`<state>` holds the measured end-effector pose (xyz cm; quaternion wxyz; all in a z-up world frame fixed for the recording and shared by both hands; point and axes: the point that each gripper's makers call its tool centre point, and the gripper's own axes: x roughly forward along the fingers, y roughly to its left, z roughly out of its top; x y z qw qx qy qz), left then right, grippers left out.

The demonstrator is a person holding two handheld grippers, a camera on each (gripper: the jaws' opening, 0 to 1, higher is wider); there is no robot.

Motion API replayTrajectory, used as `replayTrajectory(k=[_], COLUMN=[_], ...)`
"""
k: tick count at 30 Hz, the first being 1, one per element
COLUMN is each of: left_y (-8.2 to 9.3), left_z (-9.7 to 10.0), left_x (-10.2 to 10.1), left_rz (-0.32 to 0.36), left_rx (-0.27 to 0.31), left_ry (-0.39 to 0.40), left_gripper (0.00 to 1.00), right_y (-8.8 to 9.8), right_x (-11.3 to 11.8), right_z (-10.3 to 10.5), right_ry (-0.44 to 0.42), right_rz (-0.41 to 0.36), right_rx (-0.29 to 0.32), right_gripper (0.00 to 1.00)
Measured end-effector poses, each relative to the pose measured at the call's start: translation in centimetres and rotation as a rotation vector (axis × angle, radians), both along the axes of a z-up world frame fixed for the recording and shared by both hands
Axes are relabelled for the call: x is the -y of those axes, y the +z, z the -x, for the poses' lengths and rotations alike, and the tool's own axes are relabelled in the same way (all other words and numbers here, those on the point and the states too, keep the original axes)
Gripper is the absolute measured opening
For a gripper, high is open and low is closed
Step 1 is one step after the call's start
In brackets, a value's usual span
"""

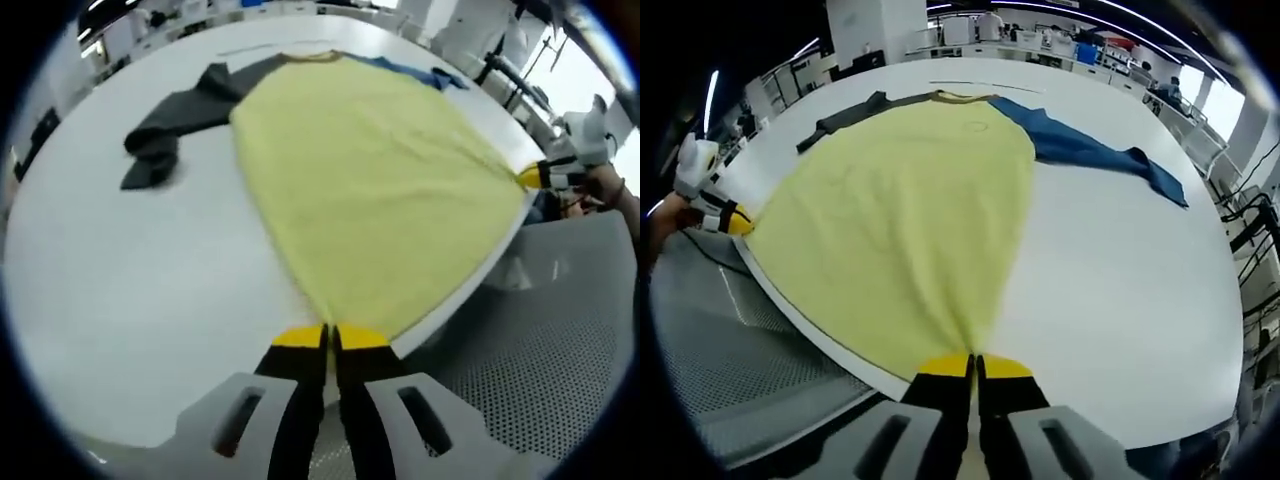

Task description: Fold the garment on the visible template until the final outline fits inside the template.

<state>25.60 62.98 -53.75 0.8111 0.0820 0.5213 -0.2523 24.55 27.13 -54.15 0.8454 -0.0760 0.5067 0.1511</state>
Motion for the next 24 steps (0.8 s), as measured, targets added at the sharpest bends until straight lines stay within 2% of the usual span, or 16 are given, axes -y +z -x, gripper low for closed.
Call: replayTrajectory(k=[14, 17, 20, 23, 24], left_y=[0.6, 1.2, 2.9, 4.0, 4.5], left_z=[-0.2, -0.4, -1.8, -2.2, -2.7], left_x=[0.1, 0.1, 1.0, 1.3, 1.5], left_rz=[0.050, 0.062, 0.152, 0.168, 0.174], left_rx=[0.037, 0.056, 0.144, 0.181, 0.220], left_ry=[0.058, 0.071, 0.110, 0.093, 0.093], left_gripper=[0.03, 0.10, 0.23, 0.34, 0.36], right_y=[0.0, 0.7, 1.5, 2.2, 2.6], right_x=[-0.1, 0.0, -0.2, 0.2, 0.2], right_z=[-0.1, -0.3, -0.7, -1.2, -1.4], right_ry=[-0.037, -0.080, -0.128, -0.149, -0.163], right_rz=[-0.048, -0.081, -0.149, -0.167, -0.184], right_rx=[-0.001, 0.013, 0.021, 0.034, 0.045], right_gripper=[0.01, 0.06, 0.14, 0.24, 0.25])
